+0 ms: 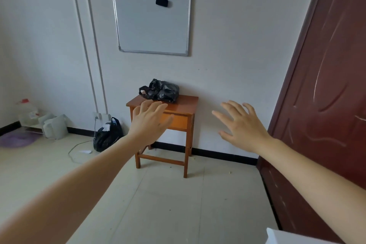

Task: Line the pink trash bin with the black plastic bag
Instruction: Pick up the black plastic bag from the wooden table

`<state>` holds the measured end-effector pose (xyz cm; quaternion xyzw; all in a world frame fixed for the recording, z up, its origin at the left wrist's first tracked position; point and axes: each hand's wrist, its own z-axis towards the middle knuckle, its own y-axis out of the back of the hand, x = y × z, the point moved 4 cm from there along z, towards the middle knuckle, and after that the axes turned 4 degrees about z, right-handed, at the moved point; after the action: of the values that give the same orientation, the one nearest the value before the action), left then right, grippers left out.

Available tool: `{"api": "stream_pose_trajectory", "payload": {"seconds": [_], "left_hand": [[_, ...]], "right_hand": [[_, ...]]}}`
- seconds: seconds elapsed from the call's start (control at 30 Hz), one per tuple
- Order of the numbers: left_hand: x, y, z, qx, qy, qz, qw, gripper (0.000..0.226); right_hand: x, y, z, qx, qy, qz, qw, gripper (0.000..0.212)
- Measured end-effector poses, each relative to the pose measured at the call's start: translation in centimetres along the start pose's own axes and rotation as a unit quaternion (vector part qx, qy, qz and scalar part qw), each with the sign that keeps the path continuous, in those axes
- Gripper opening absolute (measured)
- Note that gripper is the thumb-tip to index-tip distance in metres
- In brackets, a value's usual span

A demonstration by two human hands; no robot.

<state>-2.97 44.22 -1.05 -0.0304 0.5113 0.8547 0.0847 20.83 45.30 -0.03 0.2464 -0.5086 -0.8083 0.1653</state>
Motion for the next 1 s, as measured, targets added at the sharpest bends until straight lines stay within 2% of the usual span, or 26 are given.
{"api": "stream_pose_trajectory", "payload": {"seconds": [0.1,0.33,0.5,0.6,0.77,0.9,1.0], "left_hand": [[-0.2,-2.9,4.1,0.002,-0.004,0.008,1.000,0.050],[2.6,-8.4,12.7,-0.016,0.055,0.009,0.998,0.049],[8.4,-13.7,15.0,0.039,0.107,0.062,0.992,0.048],[12.5,-15.2,18.1,0.032,0.141,0.083,0.986,0.048],[16.7,-17.5,25.7,0.022,0.169,0.067,0.983,0.050],[18.1,-20.8,32.8,0.010,0.144,0.027,0.989,0.048],[17.9,-26.0,36.0,0.073,0.130,0.026,0.988,0.051]], "right_hand": [[-3.4,-2.6,3.5,-0.005,0.009,0.002,1.000,0.056],[-8.1,-9.3,14.0,-0.021,0.054,0.071,0.996,0.055],[-7.3,-17.0,21.1,0.025,0.102,0.106,0.989,0.055],[-7.4,-20.0,25.7,0.036,0.132,0.085,0.987,0.056],[-10.5,-21.6,34.3,0.025,0.128,0.077,0.988,0.056],[-13.6,-23.0,39.9,-0.048,0.076,0.134,0.987,0.053],[-15.3,-27.9,41.2,0.002,0.058,0.147,0.987,0.054]]}}
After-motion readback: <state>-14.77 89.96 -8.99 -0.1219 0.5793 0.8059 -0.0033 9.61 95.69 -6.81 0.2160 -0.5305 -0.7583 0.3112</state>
